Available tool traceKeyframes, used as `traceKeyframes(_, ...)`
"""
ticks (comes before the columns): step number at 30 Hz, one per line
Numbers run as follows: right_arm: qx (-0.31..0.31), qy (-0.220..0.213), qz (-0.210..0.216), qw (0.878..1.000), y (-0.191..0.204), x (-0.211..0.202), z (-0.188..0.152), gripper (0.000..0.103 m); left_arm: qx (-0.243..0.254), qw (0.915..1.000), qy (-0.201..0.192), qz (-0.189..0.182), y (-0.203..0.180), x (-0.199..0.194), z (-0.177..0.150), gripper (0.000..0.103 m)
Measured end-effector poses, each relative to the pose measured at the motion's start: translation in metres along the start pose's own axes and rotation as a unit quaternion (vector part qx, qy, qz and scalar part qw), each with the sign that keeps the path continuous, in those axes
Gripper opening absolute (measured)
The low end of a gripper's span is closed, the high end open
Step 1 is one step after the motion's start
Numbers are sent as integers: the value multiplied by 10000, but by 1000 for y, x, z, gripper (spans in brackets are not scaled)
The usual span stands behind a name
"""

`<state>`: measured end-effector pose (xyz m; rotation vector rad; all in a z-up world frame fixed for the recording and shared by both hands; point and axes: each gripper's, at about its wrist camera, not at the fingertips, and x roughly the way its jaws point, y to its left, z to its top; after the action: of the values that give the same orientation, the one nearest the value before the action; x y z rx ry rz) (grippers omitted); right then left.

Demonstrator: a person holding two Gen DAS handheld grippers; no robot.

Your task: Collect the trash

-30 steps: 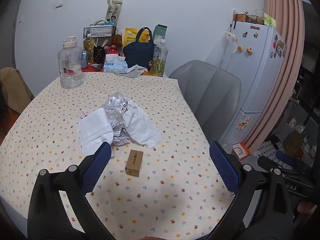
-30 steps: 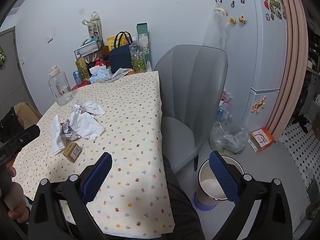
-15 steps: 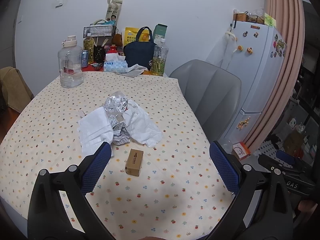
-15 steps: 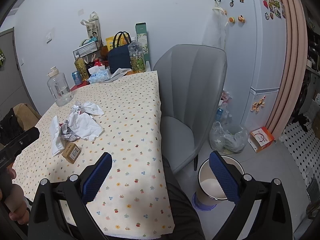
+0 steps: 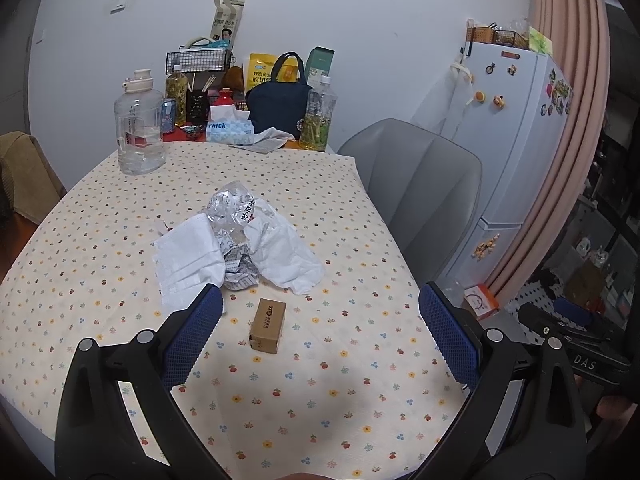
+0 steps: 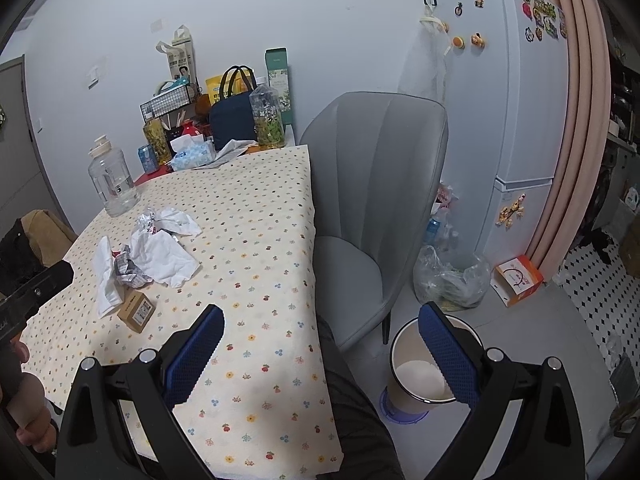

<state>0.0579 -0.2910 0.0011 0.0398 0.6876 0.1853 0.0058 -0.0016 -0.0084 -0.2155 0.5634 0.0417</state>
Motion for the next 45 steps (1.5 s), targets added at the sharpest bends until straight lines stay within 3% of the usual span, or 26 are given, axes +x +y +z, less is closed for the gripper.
traceKeyframes(45, 35, -31, 19, 10000, 2, 3, 0, 95, -205, 9997, -106, 74, 20, -7, 0, 97)
